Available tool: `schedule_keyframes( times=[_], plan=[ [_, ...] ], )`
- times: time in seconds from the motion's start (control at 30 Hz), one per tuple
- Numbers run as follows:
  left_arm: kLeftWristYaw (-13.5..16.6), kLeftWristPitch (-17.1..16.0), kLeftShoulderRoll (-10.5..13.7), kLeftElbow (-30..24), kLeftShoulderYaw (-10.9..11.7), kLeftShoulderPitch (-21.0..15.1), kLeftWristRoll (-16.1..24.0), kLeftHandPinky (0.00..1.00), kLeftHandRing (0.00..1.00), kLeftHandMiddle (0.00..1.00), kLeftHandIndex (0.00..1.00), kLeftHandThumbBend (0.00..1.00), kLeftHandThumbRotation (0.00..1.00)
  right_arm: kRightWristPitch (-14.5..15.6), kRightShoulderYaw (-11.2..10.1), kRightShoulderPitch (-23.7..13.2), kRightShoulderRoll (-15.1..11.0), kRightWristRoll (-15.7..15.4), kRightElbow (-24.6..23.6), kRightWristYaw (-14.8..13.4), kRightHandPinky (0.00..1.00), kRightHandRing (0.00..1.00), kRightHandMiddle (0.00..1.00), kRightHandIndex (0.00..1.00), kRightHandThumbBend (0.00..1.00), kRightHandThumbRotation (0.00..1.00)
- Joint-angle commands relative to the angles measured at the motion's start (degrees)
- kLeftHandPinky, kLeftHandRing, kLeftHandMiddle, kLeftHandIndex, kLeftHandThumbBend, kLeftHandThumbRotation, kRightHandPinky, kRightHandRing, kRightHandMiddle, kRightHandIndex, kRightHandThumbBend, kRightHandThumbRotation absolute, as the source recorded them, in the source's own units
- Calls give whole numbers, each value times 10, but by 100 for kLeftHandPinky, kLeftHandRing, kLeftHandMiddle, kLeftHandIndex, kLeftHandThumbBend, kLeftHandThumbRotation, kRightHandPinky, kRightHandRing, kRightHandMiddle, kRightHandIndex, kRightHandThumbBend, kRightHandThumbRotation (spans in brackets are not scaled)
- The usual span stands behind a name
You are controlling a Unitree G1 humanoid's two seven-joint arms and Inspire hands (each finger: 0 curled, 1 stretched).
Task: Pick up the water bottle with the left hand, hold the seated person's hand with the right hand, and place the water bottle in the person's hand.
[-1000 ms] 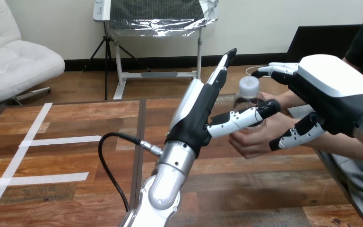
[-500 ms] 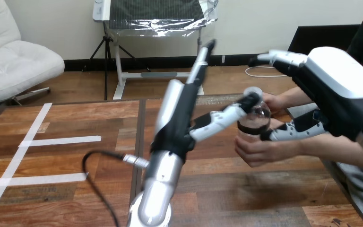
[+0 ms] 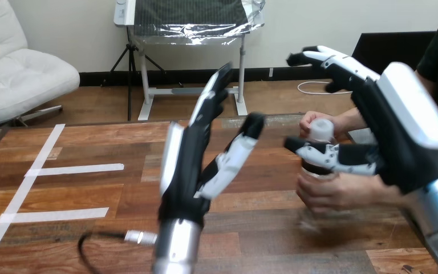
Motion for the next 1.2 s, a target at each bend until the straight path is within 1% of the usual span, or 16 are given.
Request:
schedule_keyframes(
  times=[0.0,0.03,0.07,0.1,0.13,0.2,0.27,0.33,0.43,0.53,0.63,0.7,0.9,1.03,1.17],
  plan=[
    [21,-45,-19,-43,1,25,19,85,88,90,90,48,75,-41,21,5,48,4,16,-46,69,82,89,82,40,0],
    [27,-53,-18,-46,2,34,24,84,88,90,89,48,75,-51,27,9,57,4,22,-54,69,83,89,82,39,0],
    [30,-57,-18,-48,3,40,27,82,87,89,88,47,74,-58,31,12,63,5,26,-59,69,83,89,82,35,0],
    [33,-61,-18,-50,4,44,30,81,86,89,88,47,74,-64,33,13,67,5,29,-62,69,83,89,82,33,0],
    [36,-69,-17,-52,5,53,31,81,86,89,88,47,74,-67,39,18,75,0,33,-69,69,83,89,82,32,0],
    [38,-78,-16,-56,6,63,32,80,85,88,87,46,73,-70,45,24,83,-8,36,-75,69,84,89,82,28,0],
    [42,-89,-13,-61,7,78,35,80,85,87,86,45,72,-71,54,32,95,-8,40,-80,69,85,90,82,25,0],
    [42,-94,-12,-63,8,85,37,79,85,87,86,44,71,-72,58,36,101,-9,42,-81,70,86,90,83,22,0],
    [46,-105,-11,-68,9,101,39,79,84,86,85,42,70,-86,68,40,111,-11,51,-88,71,87,91,83,18,0],
    [50,-119,-7,-71,9,120,38,78,84,85,85,41,70,-109,80,46,126,10,72,-94,74,88,92,84,14,0],
    [55,-127,-4,-74,10,133,41,77,83,85,84,40,70,-125,89,51,138,11,84,-102,77,89,92,85,10,0],
    [61,-133,-5,-74,10,140,42,76,82,84,83,39,70,-134,96,55,146,19,94,-104,80,90,93,86,7,0],
    [71,-144,-5,-75,9,159,44,74,81,83,82,37,70,-149,110,65,163,34,112,-105,84,92,95,88,2,0],
    [76,-147,-5,-77,7,170,45,73,80,82,82,37,69,-153,116,70,169,42,117,-102,87,95,97,91,1,0],
    [82,-149,-6,-77,5,180,45,73,80,82,82,37,69,-150,122,76,173,54,120,-94,90,96,98,93,0,0]
  ],
)
